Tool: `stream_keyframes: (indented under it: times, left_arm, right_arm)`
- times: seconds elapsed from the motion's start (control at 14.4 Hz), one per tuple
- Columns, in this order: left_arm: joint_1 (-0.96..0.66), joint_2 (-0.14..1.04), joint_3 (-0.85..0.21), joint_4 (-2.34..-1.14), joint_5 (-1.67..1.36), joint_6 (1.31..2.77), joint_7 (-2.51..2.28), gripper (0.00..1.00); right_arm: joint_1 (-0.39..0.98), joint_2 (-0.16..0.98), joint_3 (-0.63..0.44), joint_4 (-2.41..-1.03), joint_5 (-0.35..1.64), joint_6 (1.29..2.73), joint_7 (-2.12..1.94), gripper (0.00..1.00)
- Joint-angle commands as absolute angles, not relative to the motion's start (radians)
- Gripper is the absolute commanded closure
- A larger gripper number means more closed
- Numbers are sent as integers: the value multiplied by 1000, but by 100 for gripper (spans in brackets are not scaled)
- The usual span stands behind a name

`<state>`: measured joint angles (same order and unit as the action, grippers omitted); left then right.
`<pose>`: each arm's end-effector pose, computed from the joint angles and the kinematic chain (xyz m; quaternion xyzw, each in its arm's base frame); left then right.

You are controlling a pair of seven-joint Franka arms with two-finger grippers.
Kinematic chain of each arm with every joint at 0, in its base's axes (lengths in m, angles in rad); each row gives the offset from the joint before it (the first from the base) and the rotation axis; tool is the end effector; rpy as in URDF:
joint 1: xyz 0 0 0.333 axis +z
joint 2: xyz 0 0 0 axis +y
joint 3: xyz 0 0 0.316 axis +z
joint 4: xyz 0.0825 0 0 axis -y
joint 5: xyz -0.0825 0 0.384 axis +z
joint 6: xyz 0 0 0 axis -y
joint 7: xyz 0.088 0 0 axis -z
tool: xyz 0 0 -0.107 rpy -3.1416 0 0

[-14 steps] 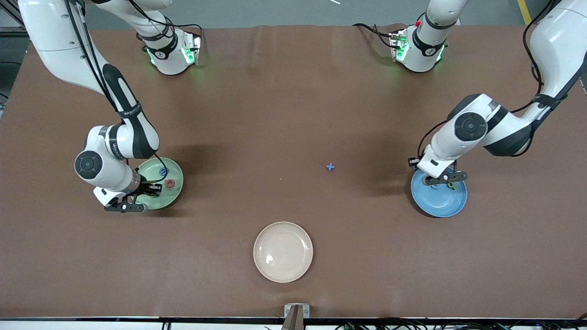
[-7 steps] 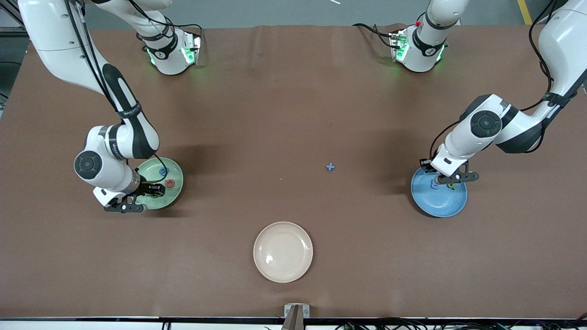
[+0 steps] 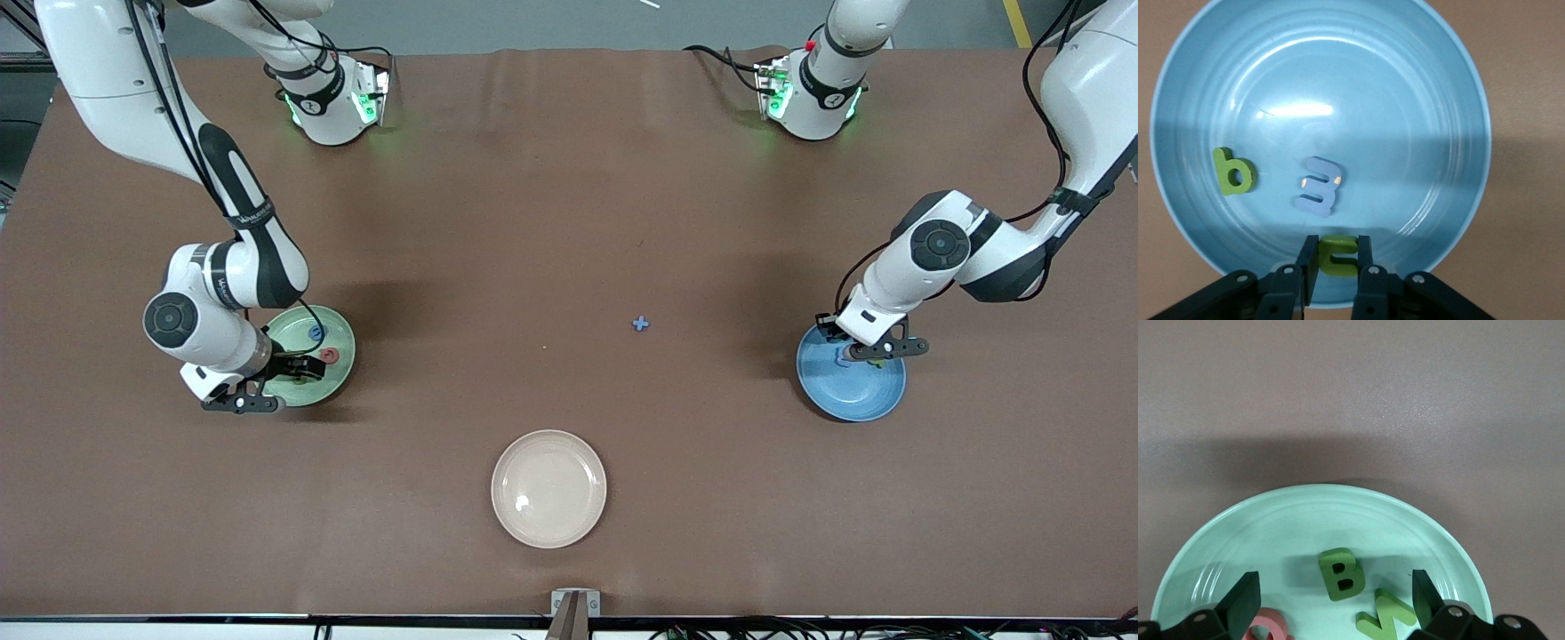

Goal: Sort upper and lower case letters into plates
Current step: 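Release the B in the green plate while the left gripper releases the c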

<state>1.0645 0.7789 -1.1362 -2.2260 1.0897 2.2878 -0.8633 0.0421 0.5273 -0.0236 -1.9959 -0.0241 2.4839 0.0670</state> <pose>0.5239 -0.0460 0.2003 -0.9993 -0.0287 -0.0116 0.0211 0.6038 0.0115 0.1892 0.9996 -0.0131 -0.0190 0.0140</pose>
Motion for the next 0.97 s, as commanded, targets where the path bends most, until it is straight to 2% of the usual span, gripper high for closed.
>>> stream_keyframes:
  times: [0.0, 0.21, 0.42, 0.48, 0.62, 0.69, 0.9]
  left_arm:
    - [1014, 779, -1108, -2206, 1111, 2296, -873, 94]
    - [1005, 779, -1104, -2203, 1111, 2296, -881, 91]
    - [1003, 779, -1104, -2203, 1109, 2296, -882, 74]
    - [1003, 779, -1104, -2203, 1109, 2295, -884, 62]
    - [1005, 770, -1106, -2203, 1109, 2295, -879, 17]
    - [1006, 764, -1111, -2204, 1109, 2292, -877, 1]
    - [1008, 759, -1178, -2201, 1091, 2249, -905, 0]
  right_arm:
    - [25, 508, -8, -2010, -38, 2484, 66, 0]
    - [26, 508, -8, -2008, -38, 2482, 66, 0]
    - [26, 508, -8, -2008, -38, 2484, 66, 0]
    - [26, 508, -8, -2008, -38, 2484, 66, 0]
    - [26, 509, -8, -2008, -38, 2484, 66, 0]
    - [26, 509, -8, -2008, -38, 2484, 66, 0]
    - [28, 509, -8, -2008, -38, 2484, 66, 0]
